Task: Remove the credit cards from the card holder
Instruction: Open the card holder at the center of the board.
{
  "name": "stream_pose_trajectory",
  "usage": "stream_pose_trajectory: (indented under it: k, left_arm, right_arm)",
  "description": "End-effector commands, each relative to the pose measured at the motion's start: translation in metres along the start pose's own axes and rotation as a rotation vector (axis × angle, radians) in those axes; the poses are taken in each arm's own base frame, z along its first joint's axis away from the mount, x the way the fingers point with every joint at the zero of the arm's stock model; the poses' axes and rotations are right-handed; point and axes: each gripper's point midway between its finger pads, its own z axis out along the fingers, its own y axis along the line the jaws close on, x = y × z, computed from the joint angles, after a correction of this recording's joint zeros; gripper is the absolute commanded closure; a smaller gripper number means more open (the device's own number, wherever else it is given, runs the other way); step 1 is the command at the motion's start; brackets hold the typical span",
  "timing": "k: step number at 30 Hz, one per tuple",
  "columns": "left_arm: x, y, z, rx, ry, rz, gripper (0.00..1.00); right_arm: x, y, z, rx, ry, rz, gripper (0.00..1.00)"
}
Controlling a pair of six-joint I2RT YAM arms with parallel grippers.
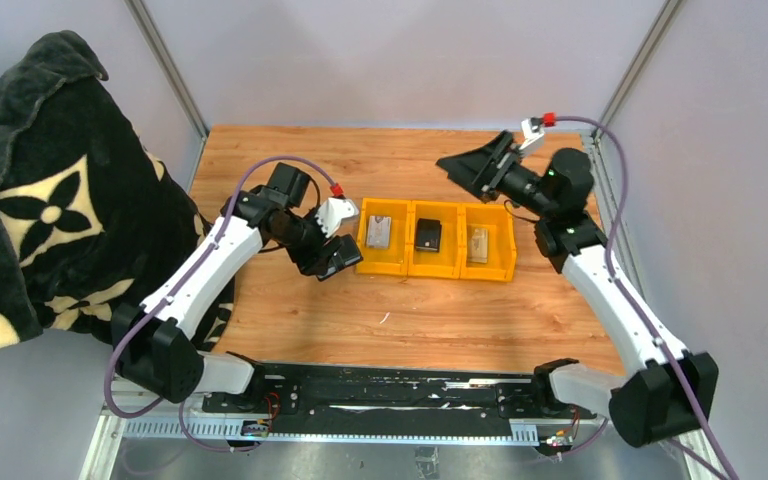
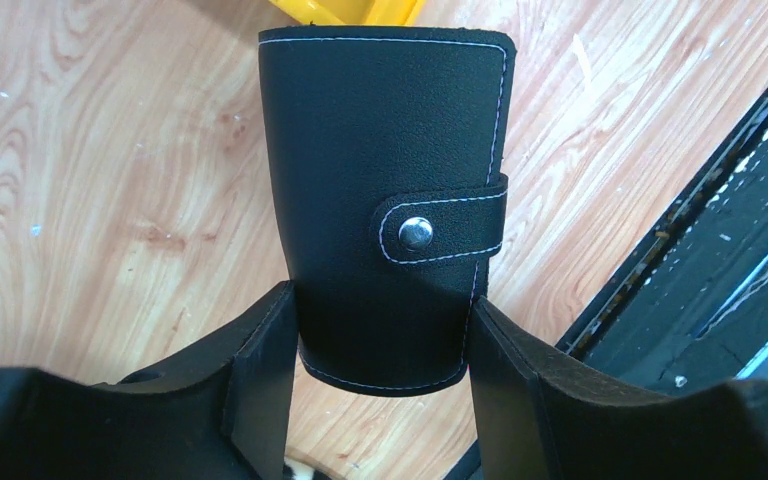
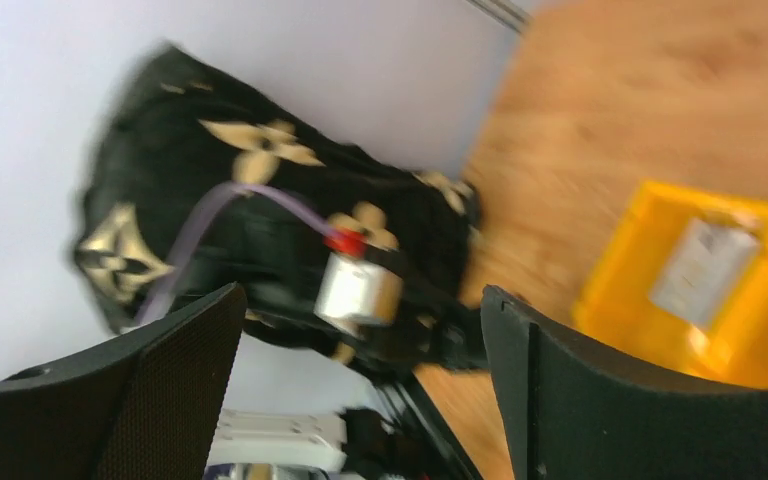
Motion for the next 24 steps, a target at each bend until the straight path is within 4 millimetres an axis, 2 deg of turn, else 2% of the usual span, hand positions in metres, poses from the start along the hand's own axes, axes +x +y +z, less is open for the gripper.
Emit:
stream_pose_trajectory:
  k: [1,2,4,6,9,13,16,24]
  left_arm:
    - [-0.030,-0.009,-0.033,-0.013,-0.100,-0.016,1.00]
    - [-0.034,-0.012,-0.038,-0.014,-0.111,-0.010,1.00]
    - [-0.043,-0.017,-0.048,-0.022,-0.148,0.011,1.00]
    - [-0.052,-0.022,-0.060,-0.024,-0.196,0.037,1.00]
    - [-0.065,-0.030,-0.078,-0.028,-0.270,0.082,1.00]
    - [-0.076,-0.034,-0.090,-0.060,-0.301,0.163,1.00]
    - [-0.080,-0.036,-0.091,-0.073,-0.300,0.217,1.00]
    - [-0.091,-0.036,-0.098,-0.158,-0.326,0.340,1.00]
  right_arm:
    - [0.079,-0.100,-0.008,0.310,0.308,0.001,0.09]
    - [0.091,-0.109,-0.005,0.318,0.347,0.011,0.09]
    - [0.110,-0.114,0.003,0.313,0.396,0.021,0.09]
    - [0.128,-0.105,0.013,0.271,0.444,0.013,0.09]
    - [0.142,-0.084,0.026,0.192,0.473,-0.030,0.09]
    - [0.163,-0.054,0.035,0.085,0.502,-0.045,0.09]
    - [0.172,-0.037,0.044,0.018,0.491,-0.025,0.09]
    - [0.177,-0.017,0.062,-0.046,0.464,0.005,0.09]
